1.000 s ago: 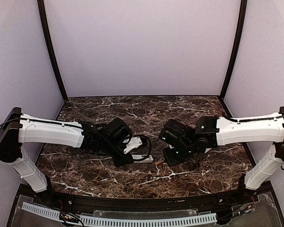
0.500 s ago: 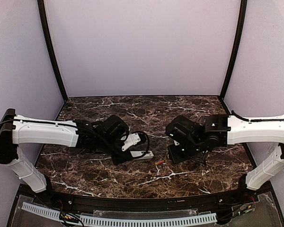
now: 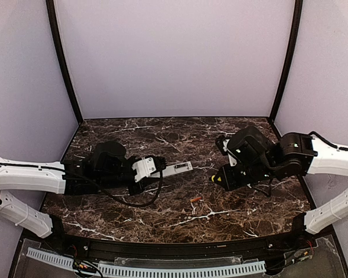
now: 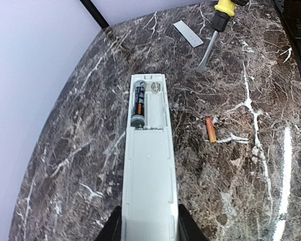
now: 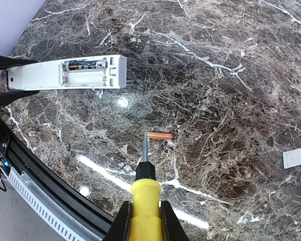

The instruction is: Unload the batteries from the remote control

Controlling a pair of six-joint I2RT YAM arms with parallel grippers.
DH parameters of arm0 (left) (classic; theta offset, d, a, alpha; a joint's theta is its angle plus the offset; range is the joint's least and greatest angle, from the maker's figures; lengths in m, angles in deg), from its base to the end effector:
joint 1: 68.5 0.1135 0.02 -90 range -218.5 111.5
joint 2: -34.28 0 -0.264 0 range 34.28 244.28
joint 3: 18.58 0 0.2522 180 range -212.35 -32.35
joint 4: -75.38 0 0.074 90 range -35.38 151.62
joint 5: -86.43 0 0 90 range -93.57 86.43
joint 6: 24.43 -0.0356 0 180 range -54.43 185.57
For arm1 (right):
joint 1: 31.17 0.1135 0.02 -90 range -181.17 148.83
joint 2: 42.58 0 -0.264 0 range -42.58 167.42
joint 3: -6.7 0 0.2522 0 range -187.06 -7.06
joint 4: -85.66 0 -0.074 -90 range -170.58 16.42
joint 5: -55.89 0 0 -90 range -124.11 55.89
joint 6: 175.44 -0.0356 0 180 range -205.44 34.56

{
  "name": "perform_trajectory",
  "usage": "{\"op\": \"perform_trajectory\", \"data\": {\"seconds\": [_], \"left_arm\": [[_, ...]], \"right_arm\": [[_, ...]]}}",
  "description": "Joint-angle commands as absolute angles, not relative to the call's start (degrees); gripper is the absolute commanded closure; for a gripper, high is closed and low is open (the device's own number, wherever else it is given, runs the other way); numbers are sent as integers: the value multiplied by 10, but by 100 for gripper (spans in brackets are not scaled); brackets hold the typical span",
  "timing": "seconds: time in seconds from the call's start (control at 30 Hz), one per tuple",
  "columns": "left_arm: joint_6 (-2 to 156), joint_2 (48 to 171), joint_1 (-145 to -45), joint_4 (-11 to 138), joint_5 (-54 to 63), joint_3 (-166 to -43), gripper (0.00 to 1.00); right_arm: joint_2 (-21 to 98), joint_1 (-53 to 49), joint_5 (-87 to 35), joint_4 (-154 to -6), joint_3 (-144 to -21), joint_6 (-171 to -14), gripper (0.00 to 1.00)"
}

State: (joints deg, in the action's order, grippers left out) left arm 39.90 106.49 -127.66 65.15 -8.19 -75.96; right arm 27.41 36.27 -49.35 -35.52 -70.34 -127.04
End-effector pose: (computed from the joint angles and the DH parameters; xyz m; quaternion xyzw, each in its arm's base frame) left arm 0.1472 -0.2409 0.2540 0.5526 0.6370 -0.1220 0.5235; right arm 0.1034 0.2245 0.3074 -0.1671 0.9225 0.1916 0.2904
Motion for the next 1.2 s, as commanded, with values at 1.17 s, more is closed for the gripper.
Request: {"op": "perform_trajectory", "data": {"seconds": [1.17], "left_arm": [[428, 1070, -1246, 849, -98, -775, 100]], "right_arm": [[198, 361, -524, -531, -732, -1355, 100]]}}
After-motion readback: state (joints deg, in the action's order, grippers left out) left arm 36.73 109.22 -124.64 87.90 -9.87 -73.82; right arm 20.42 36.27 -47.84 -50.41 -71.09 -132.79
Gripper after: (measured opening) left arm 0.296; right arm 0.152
